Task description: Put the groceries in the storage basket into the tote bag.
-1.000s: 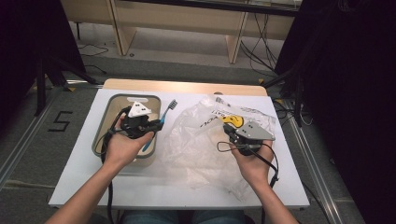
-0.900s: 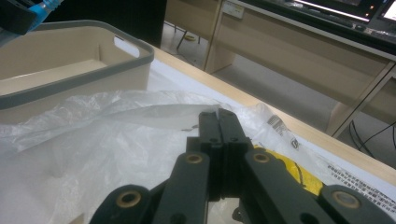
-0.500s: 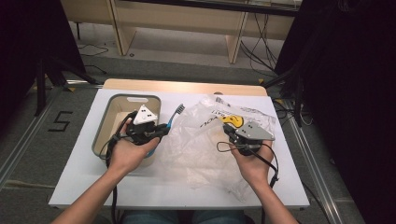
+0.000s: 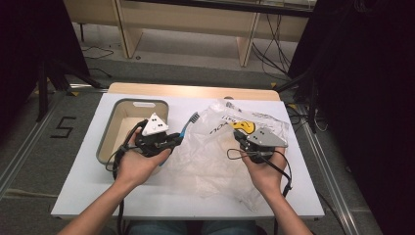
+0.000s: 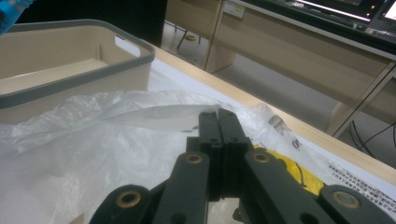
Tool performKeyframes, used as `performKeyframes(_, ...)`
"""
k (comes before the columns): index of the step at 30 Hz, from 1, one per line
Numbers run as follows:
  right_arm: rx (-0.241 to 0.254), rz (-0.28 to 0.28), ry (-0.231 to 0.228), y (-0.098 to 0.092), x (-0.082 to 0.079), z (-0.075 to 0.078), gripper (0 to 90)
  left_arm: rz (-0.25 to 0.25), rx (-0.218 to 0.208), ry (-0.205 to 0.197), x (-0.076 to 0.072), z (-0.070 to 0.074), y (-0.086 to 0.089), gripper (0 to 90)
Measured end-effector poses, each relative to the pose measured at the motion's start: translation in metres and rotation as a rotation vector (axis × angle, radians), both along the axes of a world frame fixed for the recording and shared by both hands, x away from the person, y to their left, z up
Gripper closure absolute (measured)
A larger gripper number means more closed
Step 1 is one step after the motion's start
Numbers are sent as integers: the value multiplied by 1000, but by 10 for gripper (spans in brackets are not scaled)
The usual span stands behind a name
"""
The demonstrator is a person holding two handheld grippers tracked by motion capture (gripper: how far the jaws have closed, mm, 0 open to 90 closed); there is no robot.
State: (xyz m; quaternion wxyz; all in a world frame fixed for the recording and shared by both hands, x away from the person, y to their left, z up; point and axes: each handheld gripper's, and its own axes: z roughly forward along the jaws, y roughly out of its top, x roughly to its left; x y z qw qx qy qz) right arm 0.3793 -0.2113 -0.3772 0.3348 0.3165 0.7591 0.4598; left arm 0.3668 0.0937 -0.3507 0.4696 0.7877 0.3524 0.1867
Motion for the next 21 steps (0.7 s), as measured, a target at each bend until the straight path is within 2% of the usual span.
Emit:
performKeyframes(6, 1, 0, -2, 0, 0, 0, 900, -23, 0, 2, -6, -2, -7, 804)
performKeyframes(21, 4, 2, -1, 0, 0, 0, 900, -77, 32, 8, -18, -11, -24, 804)
